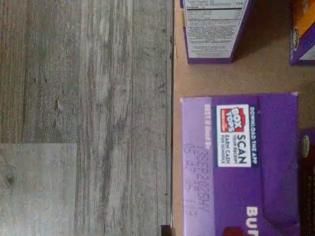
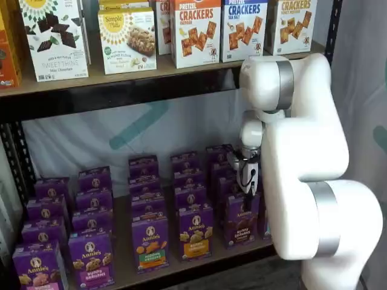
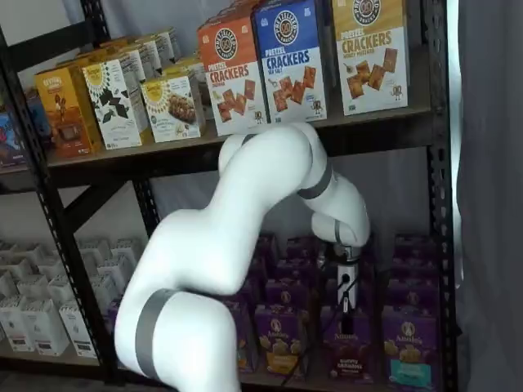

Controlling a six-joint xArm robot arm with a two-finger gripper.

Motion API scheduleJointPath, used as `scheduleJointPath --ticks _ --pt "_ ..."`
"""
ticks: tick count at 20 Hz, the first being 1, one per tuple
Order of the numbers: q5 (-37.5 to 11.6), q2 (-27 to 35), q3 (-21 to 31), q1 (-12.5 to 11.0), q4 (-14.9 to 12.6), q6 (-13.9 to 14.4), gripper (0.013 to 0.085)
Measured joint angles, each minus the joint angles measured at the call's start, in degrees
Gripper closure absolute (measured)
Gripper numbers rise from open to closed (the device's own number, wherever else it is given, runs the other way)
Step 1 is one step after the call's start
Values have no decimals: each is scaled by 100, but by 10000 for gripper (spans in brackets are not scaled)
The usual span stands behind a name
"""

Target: Pick up the purple box with a brown patch in the center, on the bottom shelf, the fifth box from the left

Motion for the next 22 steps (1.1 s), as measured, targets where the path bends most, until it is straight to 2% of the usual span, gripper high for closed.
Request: scheduleJointPath --ticks 6,13,18,22 --pt "-21 25 -16 1 18 -14 650" --pt "-147 -27 107 5 -40 31 650" --pt "-280 -325 551 -15 -18 -14 650" --pt "-429 -838 1260 -47 398 -409 650"
